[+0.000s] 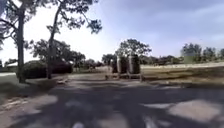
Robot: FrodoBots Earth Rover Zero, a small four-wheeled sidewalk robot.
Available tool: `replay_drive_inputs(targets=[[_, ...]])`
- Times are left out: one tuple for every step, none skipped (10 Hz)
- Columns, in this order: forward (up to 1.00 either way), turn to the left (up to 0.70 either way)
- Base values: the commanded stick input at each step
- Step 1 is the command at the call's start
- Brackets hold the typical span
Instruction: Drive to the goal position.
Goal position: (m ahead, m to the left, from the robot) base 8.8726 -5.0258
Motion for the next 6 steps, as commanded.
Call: replay_drive_inputs(targets=[[1.0, 0.39], [1.0, 0.05], [1.0, 0.0], [1.0, -0.01], [1.0, -0.01], [1.0, -0.01]])
